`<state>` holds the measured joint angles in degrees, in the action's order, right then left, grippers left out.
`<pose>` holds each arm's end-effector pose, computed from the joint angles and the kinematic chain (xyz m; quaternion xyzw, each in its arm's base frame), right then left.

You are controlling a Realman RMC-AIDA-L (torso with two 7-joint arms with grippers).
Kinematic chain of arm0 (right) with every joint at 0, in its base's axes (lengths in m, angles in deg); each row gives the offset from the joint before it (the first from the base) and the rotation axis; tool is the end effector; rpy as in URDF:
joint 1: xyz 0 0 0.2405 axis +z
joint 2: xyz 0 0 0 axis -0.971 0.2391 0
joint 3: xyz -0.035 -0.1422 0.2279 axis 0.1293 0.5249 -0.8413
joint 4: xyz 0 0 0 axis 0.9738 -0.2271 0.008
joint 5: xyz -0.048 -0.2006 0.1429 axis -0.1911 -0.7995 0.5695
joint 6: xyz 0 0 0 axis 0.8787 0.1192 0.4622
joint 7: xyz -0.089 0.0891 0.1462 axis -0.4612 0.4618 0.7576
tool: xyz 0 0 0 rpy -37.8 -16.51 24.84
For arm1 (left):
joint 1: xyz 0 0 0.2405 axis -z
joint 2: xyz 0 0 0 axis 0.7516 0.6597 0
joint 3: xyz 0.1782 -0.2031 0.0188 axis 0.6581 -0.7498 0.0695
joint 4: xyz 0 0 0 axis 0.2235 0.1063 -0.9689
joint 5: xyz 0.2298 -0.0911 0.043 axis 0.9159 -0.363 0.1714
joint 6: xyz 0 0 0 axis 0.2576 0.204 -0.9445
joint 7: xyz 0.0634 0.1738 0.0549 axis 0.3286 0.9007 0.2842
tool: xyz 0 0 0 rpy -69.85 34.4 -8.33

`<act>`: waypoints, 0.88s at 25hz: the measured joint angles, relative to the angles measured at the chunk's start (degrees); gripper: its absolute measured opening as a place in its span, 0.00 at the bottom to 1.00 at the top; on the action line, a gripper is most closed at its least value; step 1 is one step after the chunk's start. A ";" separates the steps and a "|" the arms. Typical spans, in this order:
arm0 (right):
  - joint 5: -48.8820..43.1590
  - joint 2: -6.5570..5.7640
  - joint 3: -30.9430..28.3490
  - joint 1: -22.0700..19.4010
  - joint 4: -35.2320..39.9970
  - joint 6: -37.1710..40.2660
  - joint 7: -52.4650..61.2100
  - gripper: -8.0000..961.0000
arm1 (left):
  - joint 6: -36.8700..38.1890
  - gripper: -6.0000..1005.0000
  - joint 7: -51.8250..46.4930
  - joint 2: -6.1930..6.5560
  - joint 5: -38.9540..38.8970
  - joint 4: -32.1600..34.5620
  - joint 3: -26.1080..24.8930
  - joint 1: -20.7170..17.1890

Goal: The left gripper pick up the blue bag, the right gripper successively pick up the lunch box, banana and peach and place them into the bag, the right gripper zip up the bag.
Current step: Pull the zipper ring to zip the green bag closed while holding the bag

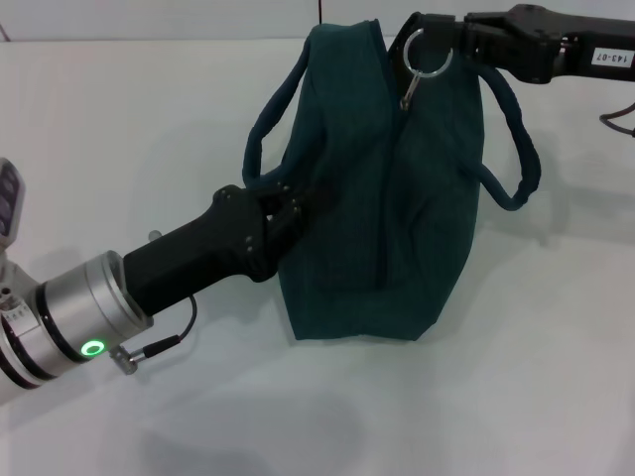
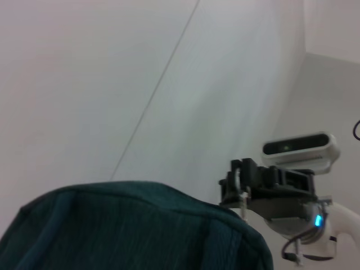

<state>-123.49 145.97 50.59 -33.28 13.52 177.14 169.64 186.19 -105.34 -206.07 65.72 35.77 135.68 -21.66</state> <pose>0.1358 0.4379 0.0064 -0.8977 0.2083 0.3881 0.0064 -0.2474 0.3186 -0.0979 -0.8259 -0.2497 -0.4936 0.1093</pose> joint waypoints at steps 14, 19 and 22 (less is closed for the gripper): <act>-0.42 -0.40 0.63 1.08 -0.58 -1.49 0.43 0.07 | 1.60 0.06 0.47 -0.08 -0.03 0.20 3.69 0.61; -0.61 -0.47 0.69 1.42 -1.04 -1.77 0.64 0.07 | 1.75 0.06 0.66 -0.17 -0.06 0.20 5.43 0.56; -1.39 -0.66 0.70 2.24 -2.01 -2.77 0.64 0.07 | 2.47 0.06 1.16 -0.18 -0.02 0.20 5.75 0.33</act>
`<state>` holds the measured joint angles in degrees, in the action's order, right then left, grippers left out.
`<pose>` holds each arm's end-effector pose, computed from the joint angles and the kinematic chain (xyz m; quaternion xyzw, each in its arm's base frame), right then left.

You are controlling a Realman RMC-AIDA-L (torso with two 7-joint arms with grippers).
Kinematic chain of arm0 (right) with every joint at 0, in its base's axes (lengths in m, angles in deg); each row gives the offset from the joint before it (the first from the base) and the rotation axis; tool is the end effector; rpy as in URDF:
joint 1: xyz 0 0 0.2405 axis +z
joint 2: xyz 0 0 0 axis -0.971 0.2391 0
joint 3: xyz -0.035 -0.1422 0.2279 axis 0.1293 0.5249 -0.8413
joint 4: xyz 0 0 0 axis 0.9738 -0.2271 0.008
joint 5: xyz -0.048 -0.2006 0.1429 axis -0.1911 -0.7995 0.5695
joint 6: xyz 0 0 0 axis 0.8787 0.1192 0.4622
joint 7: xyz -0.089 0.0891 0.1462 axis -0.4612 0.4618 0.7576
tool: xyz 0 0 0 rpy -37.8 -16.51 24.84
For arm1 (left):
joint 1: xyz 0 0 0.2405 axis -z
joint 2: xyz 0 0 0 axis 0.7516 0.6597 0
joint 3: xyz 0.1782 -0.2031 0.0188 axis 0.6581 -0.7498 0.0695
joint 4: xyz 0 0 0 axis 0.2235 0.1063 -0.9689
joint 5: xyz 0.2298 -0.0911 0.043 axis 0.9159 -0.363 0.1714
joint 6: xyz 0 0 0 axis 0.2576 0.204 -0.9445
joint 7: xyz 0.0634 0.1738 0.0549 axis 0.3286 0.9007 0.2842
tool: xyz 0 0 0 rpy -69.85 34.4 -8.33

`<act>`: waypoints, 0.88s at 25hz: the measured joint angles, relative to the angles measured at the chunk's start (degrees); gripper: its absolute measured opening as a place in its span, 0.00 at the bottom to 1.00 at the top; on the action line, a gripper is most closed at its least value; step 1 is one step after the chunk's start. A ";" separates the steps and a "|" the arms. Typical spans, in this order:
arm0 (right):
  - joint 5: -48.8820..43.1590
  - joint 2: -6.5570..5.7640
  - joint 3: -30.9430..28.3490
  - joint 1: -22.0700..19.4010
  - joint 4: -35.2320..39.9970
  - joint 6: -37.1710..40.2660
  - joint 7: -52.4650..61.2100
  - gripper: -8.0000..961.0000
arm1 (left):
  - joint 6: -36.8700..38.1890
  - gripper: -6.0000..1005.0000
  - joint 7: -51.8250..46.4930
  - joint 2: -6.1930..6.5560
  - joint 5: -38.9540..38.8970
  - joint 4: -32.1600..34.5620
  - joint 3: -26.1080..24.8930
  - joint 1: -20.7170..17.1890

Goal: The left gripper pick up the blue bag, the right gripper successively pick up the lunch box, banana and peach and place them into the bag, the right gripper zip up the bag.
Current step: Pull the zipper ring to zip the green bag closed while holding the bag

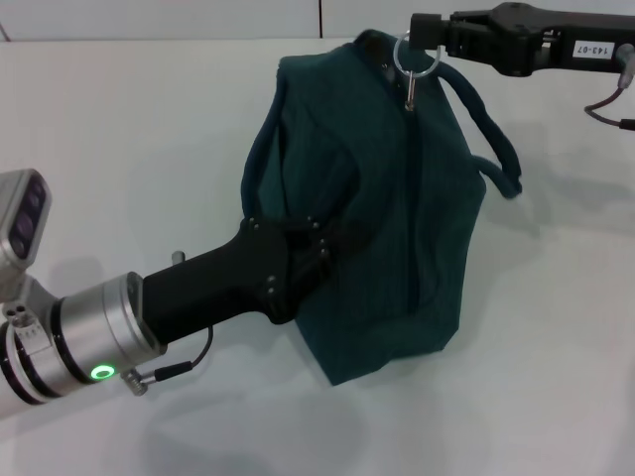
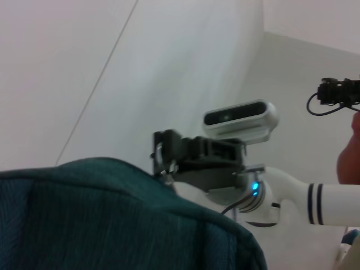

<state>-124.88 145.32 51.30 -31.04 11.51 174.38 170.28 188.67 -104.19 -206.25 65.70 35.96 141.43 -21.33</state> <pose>0.1315 0.4496 -0.0010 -0.9027 0.2198 0.3697 0.0119 -0.2371 0.3009 -0.1085 -0.8436 -0.2240 -0.4843 0.0596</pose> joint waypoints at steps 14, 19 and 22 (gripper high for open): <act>-0.68 0.09 0.71 1.11 -0.06 -3.68 -2.07 0.07 | 1.40 0.06 0.79 0.09 0.01 -0.42 1.49 -0.61; -0.73 0.12 2.85 1.11 -0.06 -7.91 -4.10 0.07 | 2.93 0.06 0.91 0.18 0.00 -0.12 1.51 -2.09; -1.03 0.33 3.59 1.11 -0.06 -9.94 -5.40 0.07 | 3.93 0.06 0.97 0.29 -0.02 -0.04 1.51 -2.75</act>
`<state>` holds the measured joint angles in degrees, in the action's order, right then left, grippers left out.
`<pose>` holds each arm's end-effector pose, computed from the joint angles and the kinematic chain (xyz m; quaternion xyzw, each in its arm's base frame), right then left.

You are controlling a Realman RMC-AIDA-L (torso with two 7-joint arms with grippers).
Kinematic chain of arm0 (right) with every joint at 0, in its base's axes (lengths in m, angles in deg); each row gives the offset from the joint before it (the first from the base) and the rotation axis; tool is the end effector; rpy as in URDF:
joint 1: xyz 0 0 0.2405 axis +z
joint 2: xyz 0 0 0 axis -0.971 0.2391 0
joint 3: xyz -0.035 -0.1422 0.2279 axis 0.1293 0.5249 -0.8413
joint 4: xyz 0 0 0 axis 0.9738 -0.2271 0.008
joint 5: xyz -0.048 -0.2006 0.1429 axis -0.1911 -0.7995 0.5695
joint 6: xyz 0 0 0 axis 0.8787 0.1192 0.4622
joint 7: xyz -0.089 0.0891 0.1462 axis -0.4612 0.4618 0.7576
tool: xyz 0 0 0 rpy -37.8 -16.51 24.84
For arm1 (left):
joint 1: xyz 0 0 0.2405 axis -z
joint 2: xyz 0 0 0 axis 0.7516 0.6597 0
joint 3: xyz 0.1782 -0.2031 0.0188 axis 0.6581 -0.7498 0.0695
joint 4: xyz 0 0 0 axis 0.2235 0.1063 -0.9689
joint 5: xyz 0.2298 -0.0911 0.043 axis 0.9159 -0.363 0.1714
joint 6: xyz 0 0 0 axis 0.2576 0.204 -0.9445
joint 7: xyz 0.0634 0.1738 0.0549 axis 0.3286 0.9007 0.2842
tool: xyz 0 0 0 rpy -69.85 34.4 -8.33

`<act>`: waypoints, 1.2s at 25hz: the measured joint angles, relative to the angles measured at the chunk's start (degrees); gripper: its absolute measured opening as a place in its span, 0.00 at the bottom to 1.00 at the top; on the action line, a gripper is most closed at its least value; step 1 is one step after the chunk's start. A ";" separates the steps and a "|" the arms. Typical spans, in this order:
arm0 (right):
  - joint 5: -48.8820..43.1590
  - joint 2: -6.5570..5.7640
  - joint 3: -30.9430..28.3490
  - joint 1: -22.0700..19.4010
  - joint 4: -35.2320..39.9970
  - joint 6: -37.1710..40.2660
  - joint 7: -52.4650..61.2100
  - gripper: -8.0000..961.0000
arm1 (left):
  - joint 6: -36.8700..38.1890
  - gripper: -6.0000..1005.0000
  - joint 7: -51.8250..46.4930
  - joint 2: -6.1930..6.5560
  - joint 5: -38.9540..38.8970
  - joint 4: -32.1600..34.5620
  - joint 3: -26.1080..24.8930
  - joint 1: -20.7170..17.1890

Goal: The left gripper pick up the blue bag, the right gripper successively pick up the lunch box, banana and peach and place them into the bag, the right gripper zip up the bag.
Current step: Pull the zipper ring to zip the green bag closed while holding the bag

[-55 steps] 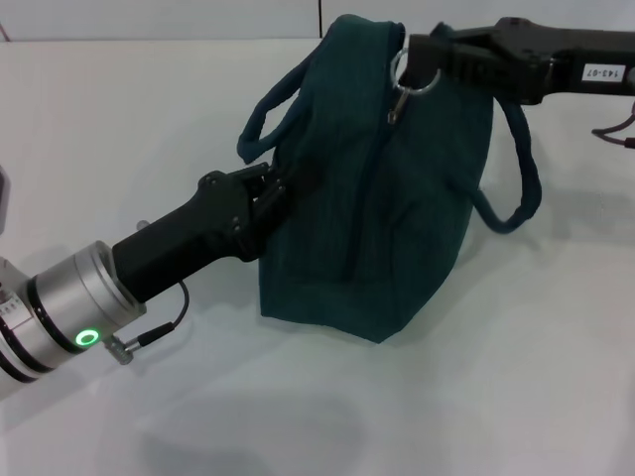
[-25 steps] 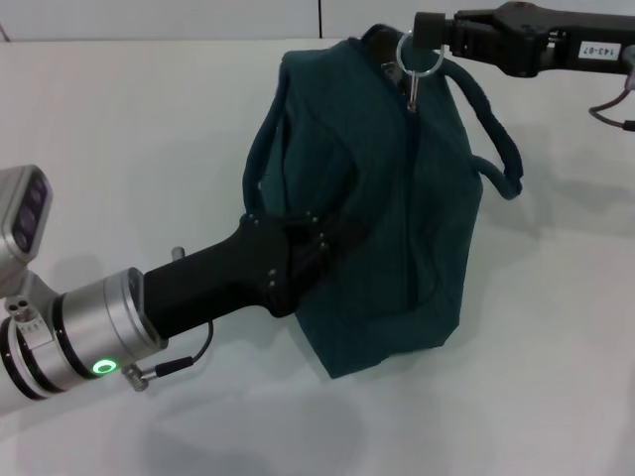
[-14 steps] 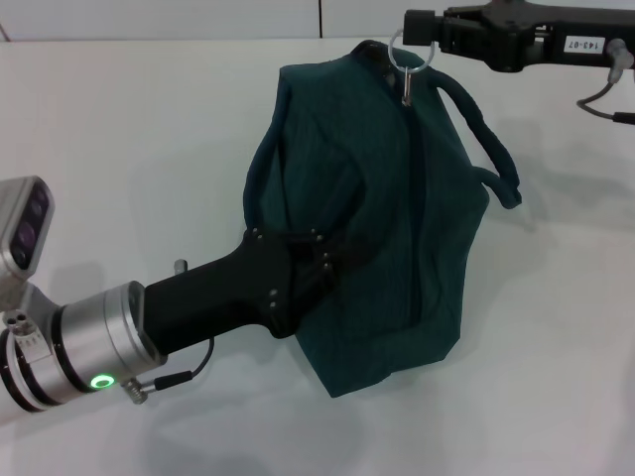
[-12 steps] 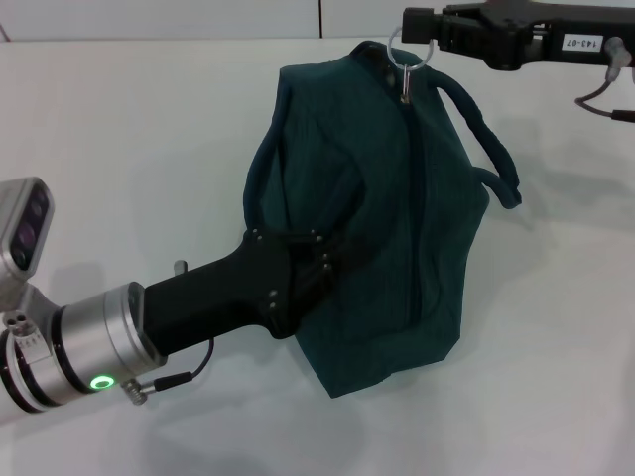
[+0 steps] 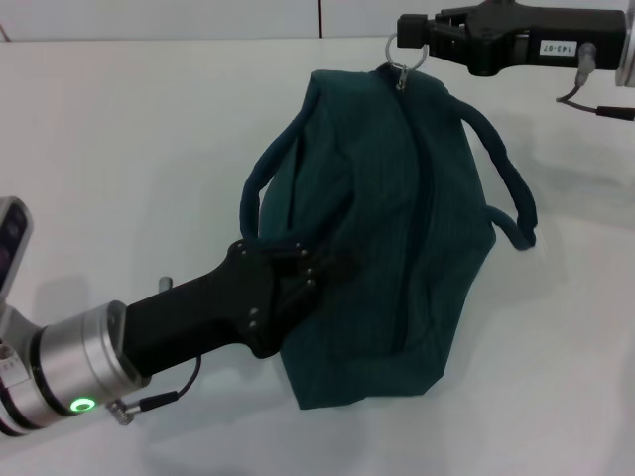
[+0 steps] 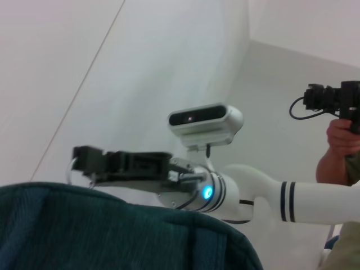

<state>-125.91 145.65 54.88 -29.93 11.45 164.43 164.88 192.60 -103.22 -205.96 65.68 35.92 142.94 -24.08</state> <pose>0.1344 0.4750 -0.0183 -0.9198 0.1947 0.3301 0.0842 -0.2446 0.2784 -0.1029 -0.8381 -0.2208 -0.4968 0.0460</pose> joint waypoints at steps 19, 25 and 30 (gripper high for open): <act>-1.05 1.58 0.14 -3.85 6.02 -3.27 -1.68 0.07 | 0.34 0.11 0.55 0.54 -6.55 0.03 -0.71 -5.26; -0.87 2.30 0.59 -6.73 11.02 -2.34 -0.33 0.07 | -3.23 0.24 -3.05 0.91 -10.10 -0.12 -0.71 -5.64; -0.70 2.28 0.62 -7.31 11.08 -1.83 -0.38 0.08 | -6.64 0.34 -6.95 1.62 -14.57 -0.34 -0.71 -6.51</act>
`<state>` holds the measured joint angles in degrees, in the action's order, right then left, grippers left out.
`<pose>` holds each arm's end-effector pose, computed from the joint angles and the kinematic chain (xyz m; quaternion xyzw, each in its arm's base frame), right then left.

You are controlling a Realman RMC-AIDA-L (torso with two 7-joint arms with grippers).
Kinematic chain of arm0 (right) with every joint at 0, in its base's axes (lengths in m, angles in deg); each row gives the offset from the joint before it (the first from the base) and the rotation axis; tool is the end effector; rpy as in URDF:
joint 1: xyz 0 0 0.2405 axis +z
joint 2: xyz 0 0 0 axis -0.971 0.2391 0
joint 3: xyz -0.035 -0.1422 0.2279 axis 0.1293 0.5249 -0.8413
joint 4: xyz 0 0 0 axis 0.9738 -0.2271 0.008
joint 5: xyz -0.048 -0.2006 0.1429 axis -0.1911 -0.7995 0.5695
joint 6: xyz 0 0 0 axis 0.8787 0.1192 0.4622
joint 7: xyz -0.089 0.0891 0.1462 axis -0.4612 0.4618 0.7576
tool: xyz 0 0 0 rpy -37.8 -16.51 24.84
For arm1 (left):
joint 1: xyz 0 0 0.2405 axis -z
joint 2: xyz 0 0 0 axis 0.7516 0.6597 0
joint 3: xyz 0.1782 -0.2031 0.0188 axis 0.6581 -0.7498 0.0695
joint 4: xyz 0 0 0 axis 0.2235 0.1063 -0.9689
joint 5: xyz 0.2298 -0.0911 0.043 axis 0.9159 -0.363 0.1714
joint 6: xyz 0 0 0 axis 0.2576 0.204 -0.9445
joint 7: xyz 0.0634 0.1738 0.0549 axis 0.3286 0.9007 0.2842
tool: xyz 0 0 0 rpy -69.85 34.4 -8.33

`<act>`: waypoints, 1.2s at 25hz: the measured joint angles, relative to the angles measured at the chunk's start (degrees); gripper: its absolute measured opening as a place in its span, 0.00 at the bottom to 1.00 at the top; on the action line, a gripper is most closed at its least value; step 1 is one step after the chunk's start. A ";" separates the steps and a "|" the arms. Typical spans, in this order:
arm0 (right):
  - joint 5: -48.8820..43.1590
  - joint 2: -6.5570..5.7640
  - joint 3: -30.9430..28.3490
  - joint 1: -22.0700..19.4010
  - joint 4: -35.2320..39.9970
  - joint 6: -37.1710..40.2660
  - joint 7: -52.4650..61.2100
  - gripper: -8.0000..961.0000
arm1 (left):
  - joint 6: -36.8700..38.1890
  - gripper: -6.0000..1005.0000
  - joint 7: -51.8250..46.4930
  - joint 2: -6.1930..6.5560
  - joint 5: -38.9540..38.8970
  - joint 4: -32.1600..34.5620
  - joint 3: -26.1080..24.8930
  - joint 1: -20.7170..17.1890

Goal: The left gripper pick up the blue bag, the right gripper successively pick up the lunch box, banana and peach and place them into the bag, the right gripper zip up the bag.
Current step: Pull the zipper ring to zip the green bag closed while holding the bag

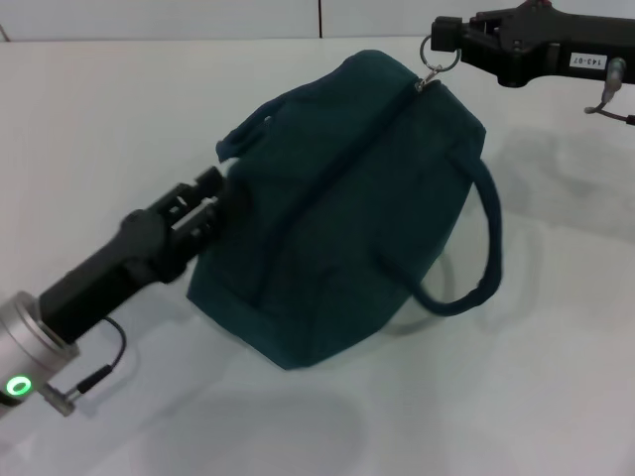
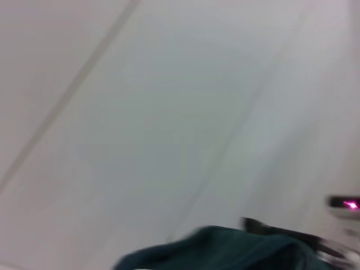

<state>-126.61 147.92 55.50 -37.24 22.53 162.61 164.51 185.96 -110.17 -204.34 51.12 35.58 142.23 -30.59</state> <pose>0.1527 0.4658 -0.0024 -0.9200 0.1719 0.3235 0.1389 -0.3018 0.2969 -0.0688 -0.7606 -0.3424 -0.5210 0.1810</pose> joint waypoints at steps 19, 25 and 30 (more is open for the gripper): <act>0.06 0.02 -0.35 -0.16 -0.27 0.58 -0.35 0.08 | -7.75 0.76 -6.91 2.50 -5.42 3.72 -6.63 -3.90; -0.18 -0.08 -0.32 -0.16 -0.38 0.56 -0.37 0.08 | -9.32 0.76 -10.94 5.03 -3.87 11.56 -8.20 -2.49; -0.35 -0.21 -0.41 -0.15 -0.32 0.47 -0.44 0.08 | -13.33 0.76 -22.40 8.80 6.77 21.39 -8.45 2.56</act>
<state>-126.97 147.71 55.09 -37.40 22.21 163.07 164.07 172.63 -132.57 -195.54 57.88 56.97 133.78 -28.04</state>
